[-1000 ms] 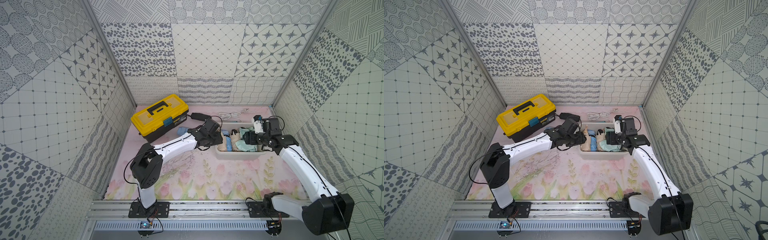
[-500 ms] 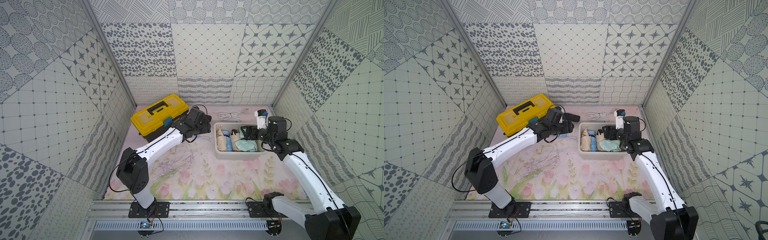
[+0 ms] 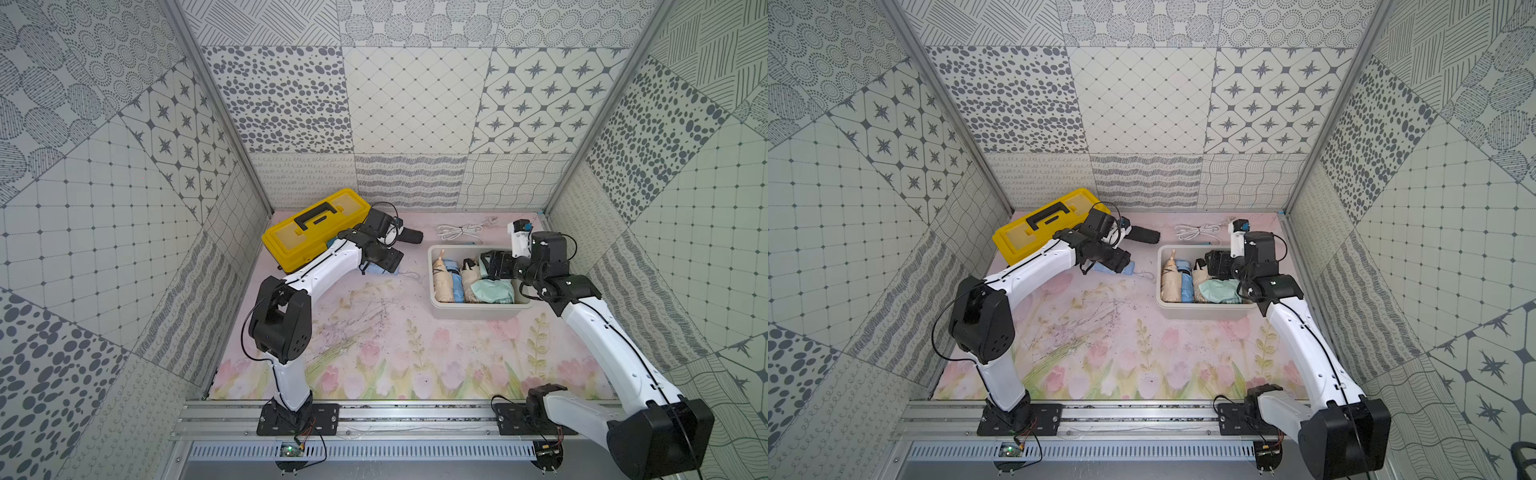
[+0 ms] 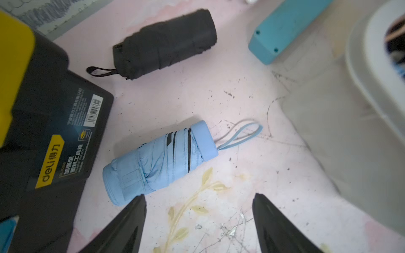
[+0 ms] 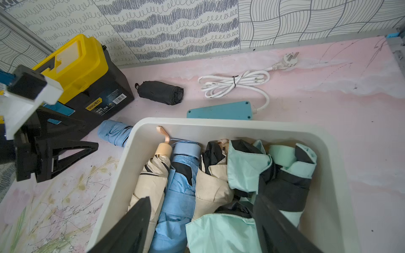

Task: Put the umbrella into the storage box
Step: Place the umbrella in the storage box, then pick up the umbrella from the center of the board.

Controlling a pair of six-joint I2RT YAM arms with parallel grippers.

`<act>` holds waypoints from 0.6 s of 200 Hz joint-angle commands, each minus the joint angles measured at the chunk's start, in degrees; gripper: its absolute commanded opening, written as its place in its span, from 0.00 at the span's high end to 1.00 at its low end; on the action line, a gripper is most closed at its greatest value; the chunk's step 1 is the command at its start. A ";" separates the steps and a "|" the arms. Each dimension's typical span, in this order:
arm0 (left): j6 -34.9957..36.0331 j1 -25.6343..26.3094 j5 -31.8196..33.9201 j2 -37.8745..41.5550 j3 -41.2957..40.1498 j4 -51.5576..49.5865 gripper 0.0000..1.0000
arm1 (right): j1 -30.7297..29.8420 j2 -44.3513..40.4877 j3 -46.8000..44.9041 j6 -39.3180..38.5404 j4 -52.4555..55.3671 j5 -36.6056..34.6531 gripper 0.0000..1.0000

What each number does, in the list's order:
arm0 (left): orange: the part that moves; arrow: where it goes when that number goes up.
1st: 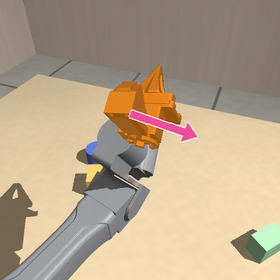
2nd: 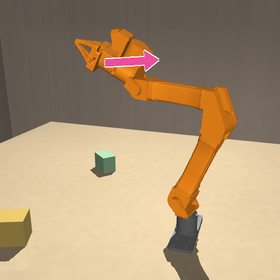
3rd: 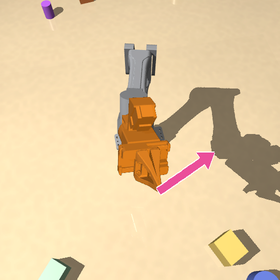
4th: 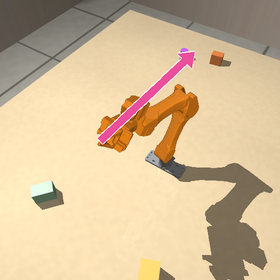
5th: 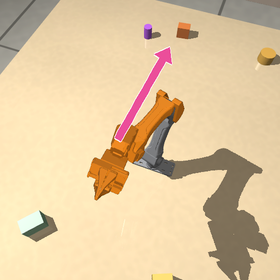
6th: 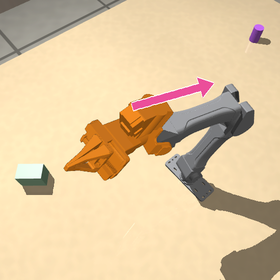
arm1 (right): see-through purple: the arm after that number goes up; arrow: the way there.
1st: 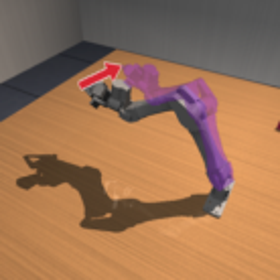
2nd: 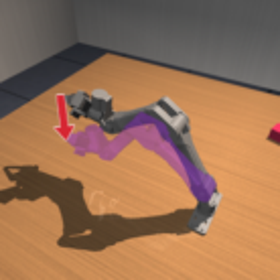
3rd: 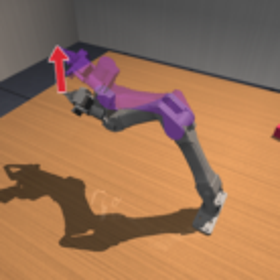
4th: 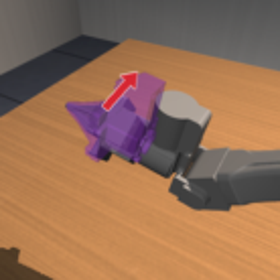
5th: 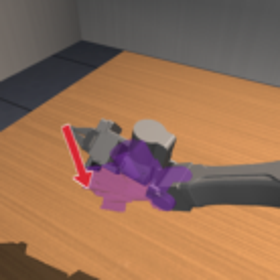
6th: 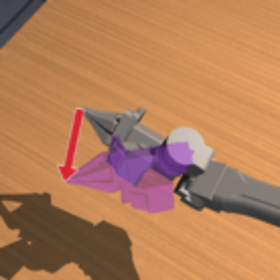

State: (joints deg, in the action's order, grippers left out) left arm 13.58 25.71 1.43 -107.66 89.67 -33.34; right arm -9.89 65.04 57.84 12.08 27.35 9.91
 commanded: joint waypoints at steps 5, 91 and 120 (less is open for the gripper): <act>32.78 -0.60 -0.04 -5.47 4.50 -9.74 0.18 | 0.22 0.55 1.40 1.22 -2.47 -0.94 0.20; 46.95 -4.35 3.21 -13.26 7.34 -8.17 0.11 | 0.33 1.31 2.16 0.96 -2.43 -1.80 0.20; 49.28 -4.98 2.26 -15.87 9.49 -6.89 0.10 | 0.40 2.45 3.53 0.19 -2.04 -1.67 0.20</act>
State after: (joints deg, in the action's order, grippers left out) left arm 51.20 21.67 3.64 -120.90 96.77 -40.05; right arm -9.65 66.50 58.87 12.88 27.20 8.51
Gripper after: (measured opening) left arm 0.895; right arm 0.804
